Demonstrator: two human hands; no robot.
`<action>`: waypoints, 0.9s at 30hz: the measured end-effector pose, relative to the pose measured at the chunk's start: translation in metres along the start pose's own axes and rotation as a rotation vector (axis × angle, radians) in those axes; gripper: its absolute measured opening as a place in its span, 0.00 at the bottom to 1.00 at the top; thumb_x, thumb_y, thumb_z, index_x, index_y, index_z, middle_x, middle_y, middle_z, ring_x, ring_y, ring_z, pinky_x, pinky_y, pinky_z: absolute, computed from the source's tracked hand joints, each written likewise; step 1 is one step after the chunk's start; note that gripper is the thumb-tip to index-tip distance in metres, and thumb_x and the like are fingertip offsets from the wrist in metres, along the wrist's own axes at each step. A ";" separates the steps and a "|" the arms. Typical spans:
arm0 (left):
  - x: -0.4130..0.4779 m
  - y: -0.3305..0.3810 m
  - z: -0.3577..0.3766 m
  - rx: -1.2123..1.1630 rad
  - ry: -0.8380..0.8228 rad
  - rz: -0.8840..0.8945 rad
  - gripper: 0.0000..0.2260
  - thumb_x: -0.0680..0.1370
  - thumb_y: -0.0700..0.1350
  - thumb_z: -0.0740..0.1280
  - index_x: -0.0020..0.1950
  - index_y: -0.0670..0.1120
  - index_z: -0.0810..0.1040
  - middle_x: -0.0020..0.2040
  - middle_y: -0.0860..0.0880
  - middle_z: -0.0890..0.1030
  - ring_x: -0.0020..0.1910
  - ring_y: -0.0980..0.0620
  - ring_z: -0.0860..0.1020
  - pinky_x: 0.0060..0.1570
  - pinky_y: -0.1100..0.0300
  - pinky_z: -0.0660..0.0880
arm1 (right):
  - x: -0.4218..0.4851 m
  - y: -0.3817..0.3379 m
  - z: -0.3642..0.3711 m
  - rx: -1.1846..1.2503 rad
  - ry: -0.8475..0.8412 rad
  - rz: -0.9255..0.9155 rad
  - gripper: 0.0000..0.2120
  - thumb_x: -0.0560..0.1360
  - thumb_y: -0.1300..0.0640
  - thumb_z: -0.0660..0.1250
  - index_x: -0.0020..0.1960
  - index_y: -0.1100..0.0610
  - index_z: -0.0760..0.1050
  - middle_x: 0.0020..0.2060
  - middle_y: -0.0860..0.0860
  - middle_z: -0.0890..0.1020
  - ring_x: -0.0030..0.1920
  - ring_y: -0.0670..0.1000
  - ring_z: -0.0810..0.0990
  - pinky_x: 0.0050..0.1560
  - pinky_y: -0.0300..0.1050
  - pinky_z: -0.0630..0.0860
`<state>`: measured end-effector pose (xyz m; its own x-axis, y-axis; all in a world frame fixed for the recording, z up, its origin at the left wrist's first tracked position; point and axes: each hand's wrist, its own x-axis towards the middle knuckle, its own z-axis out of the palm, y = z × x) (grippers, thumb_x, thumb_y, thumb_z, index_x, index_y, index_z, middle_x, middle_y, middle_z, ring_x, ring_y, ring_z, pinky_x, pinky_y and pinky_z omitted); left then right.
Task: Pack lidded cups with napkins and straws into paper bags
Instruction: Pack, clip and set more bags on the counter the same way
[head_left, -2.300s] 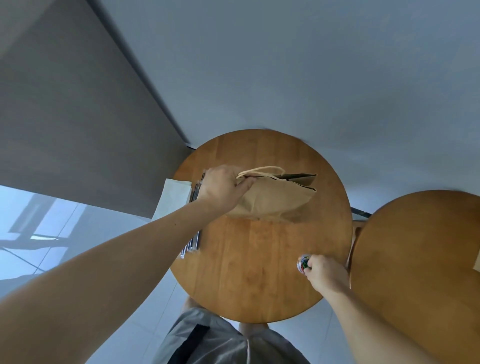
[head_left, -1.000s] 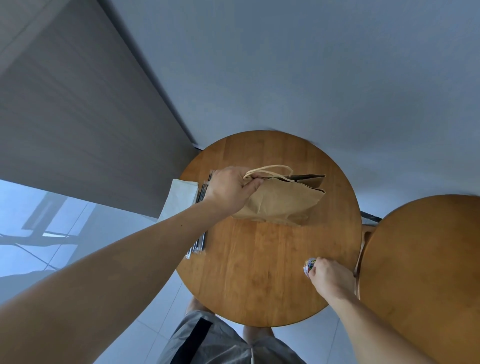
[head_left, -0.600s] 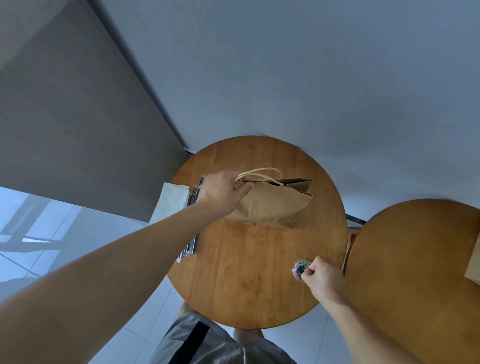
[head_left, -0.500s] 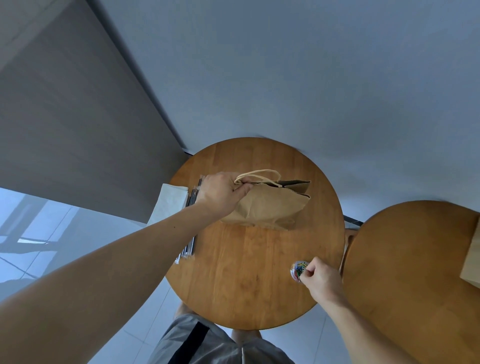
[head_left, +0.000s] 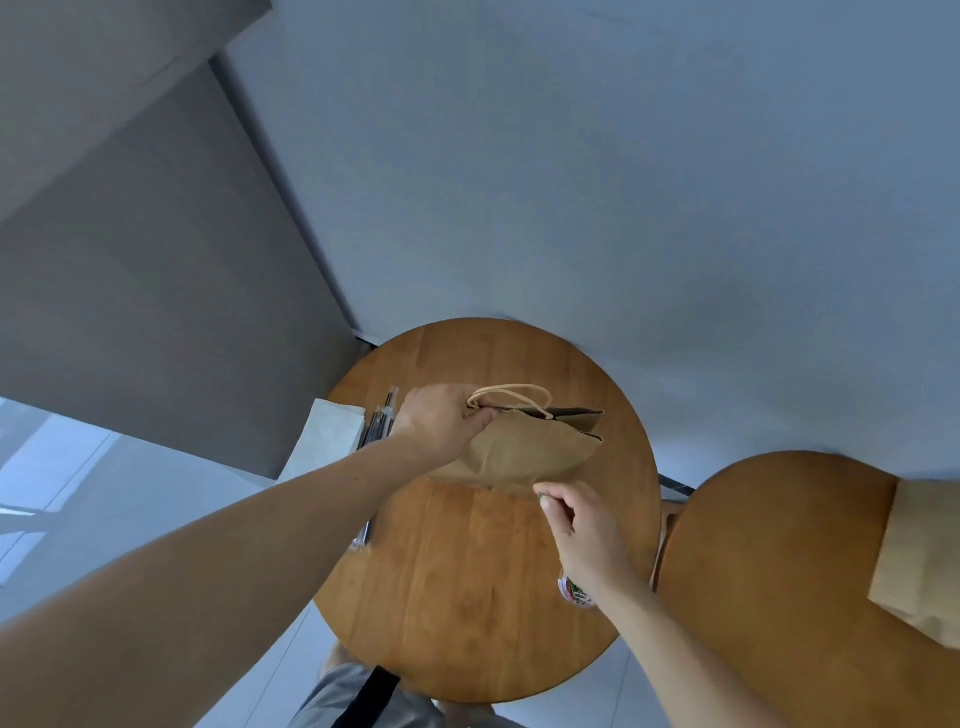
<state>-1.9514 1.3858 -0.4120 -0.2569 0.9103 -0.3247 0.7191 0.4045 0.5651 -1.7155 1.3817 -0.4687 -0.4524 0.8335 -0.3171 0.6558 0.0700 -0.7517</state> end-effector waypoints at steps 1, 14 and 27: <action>0.001 0.000 -0.001 0.009 -0.010 0.000 0.09 0.81 0.54 0.64 0.54 0.55 0.83 0.42 0.53 0.83 0.44 0.52 0.80 0.44 0.56 0.75 | 0.005 -0.015 -0.003 0.019 0.036 -0.039 0.08 0.81 0.55 0.63 0.55 0.48 0.80 0.49 0.38 0.79 0.52 0.32 0.75 0.51 0.21 0.67; 0.007 0.002 -0.003 0.059 -0.047 0.014 0.09 0.81 0.54 0.63 0.53 0.54 0.81 0.39 0.56 0.78 0.43 0.53 0.78 0.37 0.61 0.66 | 0.050 -0.103 -0.017 0.281 0.120 -0.051 0.04 0.80 0.58 0.66 0.47 0.51 0.76 0.31 0.48 0.84 0.31 0.45 0.83 0.32 0.34 0.77; 0.012 0.001 -0.007 0.061 -0.076 0.059 0.10 0.81 0.54 0.62 0.53 0.53 0.81 0.40 0.53 0.81 0.45 0.50 0.80 0.46 0.55 0.74 | 0.066 -0.105 -0.031 -0.224 0.197 -0.218 0.09 0.76 0.59 0.71 0.56 0.58 0.82 0.48 0.50 0.84 0.49 0.49 0.82 0.52 0.41 0.79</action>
<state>-1.9585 1.3977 -0.4104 -0.1647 0.9220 -0.3504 0.7700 0.3422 0.5385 -1.7954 1.4467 -0.3927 -0.4855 0.8738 -0.0294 0.6824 0.3577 -0.6375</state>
